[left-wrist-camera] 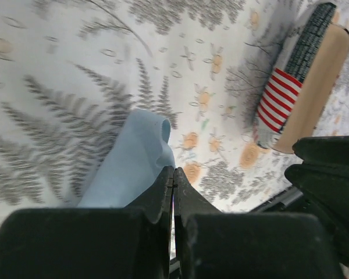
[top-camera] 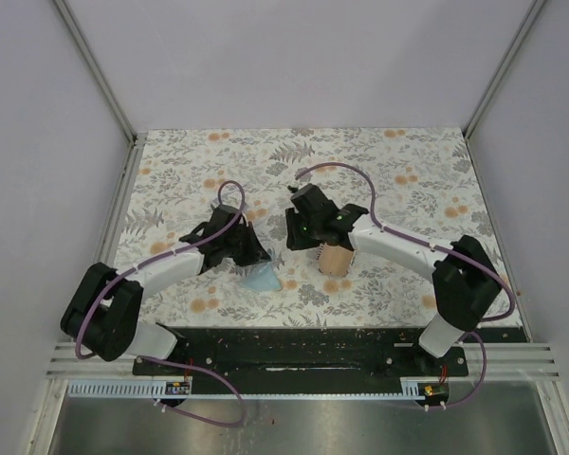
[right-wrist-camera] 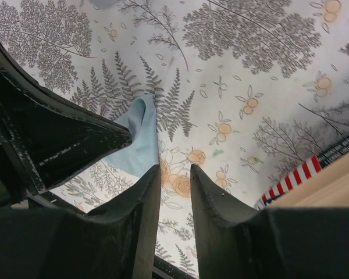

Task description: Organize the sunglasses

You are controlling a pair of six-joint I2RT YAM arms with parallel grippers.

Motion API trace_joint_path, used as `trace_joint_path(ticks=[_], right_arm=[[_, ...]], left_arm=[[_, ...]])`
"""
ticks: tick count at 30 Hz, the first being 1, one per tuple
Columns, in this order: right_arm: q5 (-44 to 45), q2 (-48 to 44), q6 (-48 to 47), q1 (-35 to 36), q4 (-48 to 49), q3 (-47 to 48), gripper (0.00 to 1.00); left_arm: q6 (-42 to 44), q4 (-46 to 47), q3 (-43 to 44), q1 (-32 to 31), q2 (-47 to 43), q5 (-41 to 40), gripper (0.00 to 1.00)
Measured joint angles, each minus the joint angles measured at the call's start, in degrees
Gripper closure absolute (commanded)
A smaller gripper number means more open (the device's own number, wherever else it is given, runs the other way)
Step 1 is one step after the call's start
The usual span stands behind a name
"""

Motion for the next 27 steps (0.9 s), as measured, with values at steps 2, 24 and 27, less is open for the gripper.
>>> trace_joint_path(ticks=[2,24,27], right_arm=[[-0.7,-2.6,0.5,-1.8,0.5,-2.6,0.65],[-7.7,0.6,0.5,-3.9,3.0,-6.6,0.49],[-8.5,3.6,0.0,-3.9,3.0,-5.6,0.48]], left_arm=[[-3.2,2.7,0.0,-2.3,1.4,0.1,1.00],[0.9,1.4,3.1,4.2,2.1,-3.0,1.00],[4.8,-1.7,3.3,4.3,2.4,-4.4,1.00]])
